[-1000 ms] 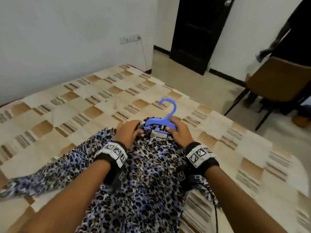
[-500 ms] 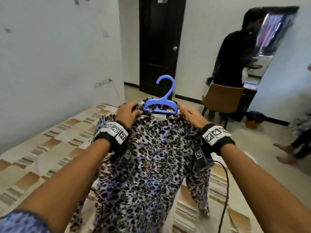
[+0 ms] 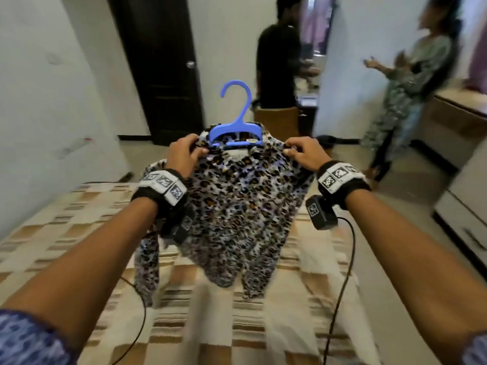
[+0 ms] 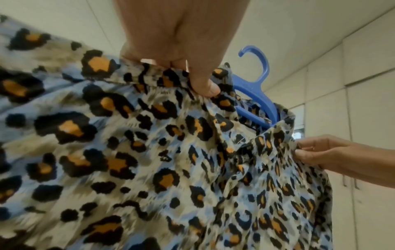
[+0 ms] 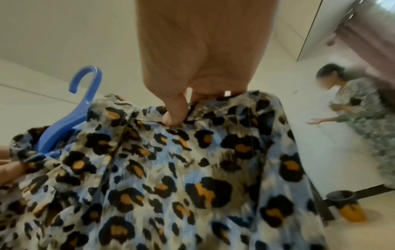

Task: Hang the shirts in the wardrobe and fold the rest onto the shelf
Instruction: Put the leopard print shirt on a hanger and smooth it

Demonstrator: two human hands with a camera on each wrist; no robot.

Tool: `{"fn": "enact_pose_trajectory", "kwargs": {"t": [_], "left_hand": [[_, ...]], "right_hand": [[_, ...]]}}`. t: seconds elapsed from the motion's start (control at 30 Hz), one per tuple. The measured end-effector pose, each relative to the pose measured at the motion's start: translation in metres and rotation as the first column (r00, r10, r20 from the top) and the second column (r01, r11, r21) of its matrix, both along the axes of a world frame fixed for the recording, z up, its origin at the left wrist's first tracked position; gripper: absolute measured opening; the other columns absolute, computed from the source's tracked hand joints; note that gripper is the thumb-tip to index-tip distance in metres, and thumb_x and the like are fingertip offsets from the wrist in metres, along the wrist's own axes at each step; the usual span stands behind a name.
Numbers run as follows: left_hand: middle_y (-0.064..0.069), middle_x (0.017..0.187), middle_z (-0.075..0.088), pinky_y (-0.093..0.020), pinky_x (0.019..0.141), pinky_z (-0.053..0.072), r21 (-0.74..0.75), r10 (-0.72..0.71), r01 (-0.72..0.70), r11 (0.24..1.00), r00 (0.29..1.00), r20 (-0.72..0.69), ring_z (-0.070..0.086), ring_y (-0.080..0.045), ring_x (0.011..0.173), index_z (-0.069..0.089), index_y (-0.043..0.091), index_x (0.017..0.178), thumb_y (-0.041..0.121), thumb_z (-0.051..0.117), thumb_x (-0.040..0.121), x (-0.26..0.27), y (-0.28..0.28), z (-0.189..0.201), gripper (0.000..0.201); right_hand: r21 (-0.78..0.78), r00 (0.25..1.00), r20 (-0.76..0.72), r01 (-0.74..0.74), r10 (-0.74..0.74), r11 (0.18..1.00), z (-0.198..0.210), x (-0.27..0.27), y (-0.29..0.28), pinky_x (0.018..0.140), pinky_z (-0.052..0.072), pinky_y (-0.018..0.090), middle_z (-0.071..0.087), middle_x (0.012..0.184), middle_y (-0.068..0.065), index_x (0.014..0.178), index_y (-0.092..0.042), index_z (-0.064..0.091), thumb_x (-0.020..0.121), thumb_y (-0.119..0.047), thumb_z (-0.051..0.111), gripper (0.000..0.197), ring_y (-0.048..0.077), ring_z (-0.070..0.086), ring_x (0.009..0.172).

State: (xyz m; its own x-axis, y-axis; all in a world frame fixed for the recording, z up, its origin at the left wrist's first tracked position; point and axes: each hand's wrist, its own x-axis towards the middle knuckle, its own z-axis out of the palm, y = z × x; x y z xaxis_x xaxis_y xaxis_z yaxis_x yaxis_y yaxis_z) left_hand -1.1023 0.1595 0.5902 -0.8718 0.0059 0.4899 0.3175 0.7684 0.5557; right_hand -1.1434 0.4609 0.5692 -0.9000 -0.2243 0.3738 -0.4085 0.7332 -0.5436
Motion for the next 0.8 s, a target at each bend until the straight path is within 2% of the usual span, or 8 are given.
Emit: {"fn": "enact_pose_trajectory", "kwargs": {"t": [0.13, 0.23, 0.33, 0.43, 0.5, 0.6, 0.7, 0.8], "left_hand": [[-0.02, 0.091, 0.065, -0.029, 0.071, 0.038, 0.031, -0.297, 0.296, 0.955, 0.946, 0.131, 0.052, -0.017, 0.085, 0.062, -0.006, 0.103, 0.016, 0.065, 0.084, -0.014, 0.11, -0.042, 0.028], [-0.026, 0.105, 0.064, -0.029, 0.08, 0.038, 0.06, -0.382, 0.381, 0.923, 0.884, 0.271, 0.049, -0.017, 0.093, 0.062, -0.009, 0.109, 0.005, 0.059, 0.088, -0.01, 0.214, -0.091, 0.025], [-0.023, 0.101, 0.065, -0.025, 0.08, 0.042, 0.084, -0.47, 0.467, 0.88, 0.835, 0.285, 0.05, -0.018, 0.093, 0.063, -0.011, 0.106, -0.004, 0.06, 0.085, -0.002, 0.34, -0.143, 0.022], [-0.026, 0.094, 0.067, -0.035, 0.08, 0.043, 0.011, -0.554, 0.58, 0.814, 0.771, 0.315, 0.06, -0.026, 0.091, 0.067, -0.01, 0.097, 0.005, 0.066, 0.082, 0.011, 0.474, -0.196, 0.021], [-0.028, 0.098, 0.067, -0.041, 0.082, 0.045, -0.044, -0.584, 0.637, 0.769, 0.73, 0.355, 0.063, -0.037, 0.095, 0.067, -0.01, 0.101, 0.007, 0.066, 0.084, 0.022, 0.556, -0.226, 0.024], [-0.027, 0.1, 0.067, -0.041, 0.082, 0.045, -0.062, -0.656, 0.725, 0.686, 0.653, 0.378, 0.063, -0.038, 0.096, 0.066, -0.01, 0.103, 0.008, 0.063, 0.087, 0.042, 0.659, -0.242, 0.024], [-0.026, 0.1, 0.067, -0.035, 0.078, 0.042, -0.045, -0.683, 0.779, 0.626, 0.575, 0.451, 0.062, -0.031, 0.094, 0.066, -0.007, 0.103, 0.003, 0.062, 0.087, 0.065, 0.734, -0.232, 0.019], [-0.023, 0.091, 0.068, -0.034, 0.074, 0.041, 0.001, -0.709, 0.815, 0.579, 0.503, 0.495, 0.063, -0.031, 0.088, 0.068, -0.005, 0.098, 0.01, 0.062, 0.087, 0.079, 0.778, -0.218, 0.019]], "right_hand": [[-0.011, 0.971, 0.017, 0.237, -0.237, 0.971, -0.026, 0.057, 0.133, 0.073, 0.039, 0.032, 0.067, 0.093, 0.014, 0.101, -0.004, 0.067, 0.089, -0.015, 0.061, 0.018, 0.023, 0.059, 0.086], [0.004, 0.92, 0.143, 0.368, -0.364, 0.93, -0.063, 0.108, 0.248, 0.069, 0.036, 0.026, 0.069, 0.099, 0.014, 0.106, -0.004, 0.068, 0.089, -0.018, 0.063, 0.023, 0.021, 0.059, 0.088], [-0.026, 0.857, 0.31, 0.441, -0.412, 0.897, -0.105, 0.16, 0.366, 0.061, 0.036, 0.02, 0.065, 0.09, 0.012, 0.104, 0.0, 0.069, 0.088, -0.013, 0.065, 0.022, 0.014, 0.054, 0.081], [-0.036, 0.774, 0.402, 0.547, -0.489, 0.836, -0.162, 0.209, 0.488, 0.072, 0.04, 0.023, 0.064, 0.09, 0.007, 0.107, 0.0, 0.069, 0.087, -0.013, 0.066, 0.024, 0.016, 0.056, 0.081], [-0.008, 0.709, 0.437, 0.618, -0.553, 0.786, -0.197, 0.245, 0.561, 0.077, 0.041, 0.025, 0.065, 0.094, 0.005, 0.109, -0.003, 0.069, 0.086, -0.015, 0.068, 0.026, 0.016, 0.058, 0.085], [-0.026, 0.649, 0.474, 0.685, -0.594, 0.728, -0.232, 0.296, 0.644, 0.069, 0.036, 0.023, 0.059, 0.077, 0.001, 0.105, -0.001, 0.069, 0.085, -0.015, 0.068, 0.024, 0.01, 0.051, 0.068], [-0.035, 0.568, 0.528, 0.757, -0.631, 0.652, -0.238, 0.345, 0.693, 0.07, 0.036, 0.024, 0.057, 0.076, 0.0, 0.105, 0.001, 0.069, 0.085, -0.014, 0.068, 0.025, 0.014, 0.051, 0.07], [-0.043, 0.551, 0.548, 0.77, -0.63, 0.637, -0.225, 0.378, 0.714, 0.059, 0.034, 0.024, 0.049, 0.062, -0.01, 0.086, -0.008, 0.068, 0.086, -0.011, 0.067, 0.003, 0.007, 0.045, 0.058]]}}
